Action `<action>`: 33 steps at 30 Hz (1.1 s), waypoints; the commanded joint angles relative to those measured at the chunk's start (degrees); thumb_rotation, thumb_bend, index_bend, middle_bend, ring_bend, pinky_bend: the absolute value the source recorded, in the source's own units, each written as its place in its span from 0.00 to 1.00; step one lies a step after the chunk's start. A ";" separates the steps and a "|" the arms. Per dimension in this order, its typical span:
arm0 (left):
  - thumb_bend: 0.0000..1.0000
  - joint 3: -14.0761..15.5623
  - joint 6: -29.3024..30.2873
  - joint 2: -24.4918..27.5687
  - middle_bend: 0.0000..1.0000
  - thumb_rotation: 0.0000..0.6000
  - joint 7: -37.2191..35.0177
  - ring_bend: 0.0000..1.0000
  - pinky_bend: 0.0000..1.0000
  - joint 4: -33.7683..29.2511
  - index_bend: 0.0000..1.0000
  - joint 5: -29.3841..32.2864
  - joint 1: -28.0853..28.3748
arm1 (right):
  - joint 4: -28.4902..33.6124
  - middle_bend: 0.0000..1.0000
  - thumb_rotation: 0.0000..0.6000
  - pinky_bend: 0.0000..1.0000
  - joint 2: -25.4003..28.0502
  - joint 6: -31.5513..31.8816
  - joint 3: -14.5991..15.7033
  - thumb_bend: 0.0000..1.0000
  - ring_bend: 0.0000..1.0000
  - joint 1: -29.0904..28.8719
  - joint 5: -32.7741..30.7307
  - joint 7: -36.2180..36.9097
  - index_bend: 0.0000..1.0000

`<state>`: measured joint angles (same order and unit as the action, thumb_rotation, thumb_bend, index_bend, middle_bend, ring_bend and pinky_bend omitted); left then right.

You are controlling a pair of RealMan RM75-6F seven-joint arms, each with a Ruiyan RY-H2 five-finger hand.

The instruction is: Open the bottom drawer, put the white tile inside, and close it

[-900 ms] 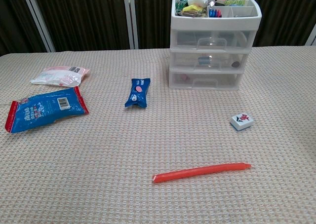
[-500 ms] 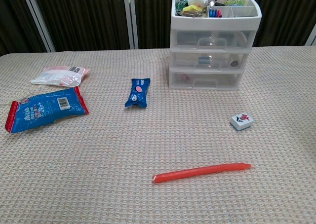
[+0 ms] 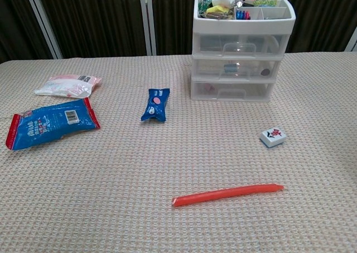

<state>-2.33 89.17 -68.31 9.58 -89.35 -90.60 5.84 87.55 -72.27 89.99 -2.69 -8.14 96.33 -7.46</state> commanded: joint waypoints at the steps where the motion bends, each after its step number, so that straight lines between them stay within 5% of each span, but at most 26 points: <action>1: 0.13 0.11 0.26 -0.10 0.00 1.00 0.27 0.00 0.00 0.09 0.07 -0.38 -0.04 | 0.37 0.09 1.00 0.10 0.18 0.32 -0.12 0.15 0.06 -0.12 0.44 0.31 0.07; 6: 0.14 0.06 0.41 -0.15 0.00 1.00 0.10 0.00 0.00 0.11 0.07 -0.32 -0.12 | 4.10 0.46 1.00 0.48 0.30 0.02 -1.30 0.15 0.47 -0.96 -0.27 2.20 0.08; 16: 0.14 -0.12 0.81 -0.27 0.00 1.00 -0.96 0.00 0.00 0.41 0.07 -0.62 -0.05 | 18.10 0.78 1.00 0.60 -0.49 -11.62 -6.05 0.26 0.76 -5.97 -13.66 3.71 0.09; 25: 0.14 -0.10 0.66 -0.27 0.00 1.00 -1.65 0.00 0.00 0.70 0.07 -0.76 0.11 | 24.72 0.82 1.00 0.61 -8.30 -20.72 -13.08 0.33 0.81 -12.65 -34.42 1.60 0.10; 33: 0.14 -0.19 1.06 -0.42 0.00 1.00 -1.97 0.00 0.00 1.20 0.07 -1.08 0.14 | 22.27 0.82 1.00 0.61 -18.59 -22.22 -18.95 0.35 0.81 -18.77 -50.71 0.15 0.13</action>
<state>-2.52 90.23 -68.72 7.62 -88.16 -91.69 5.98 110.78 -86.69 68.90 -18.76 -23.91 50.80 -6.41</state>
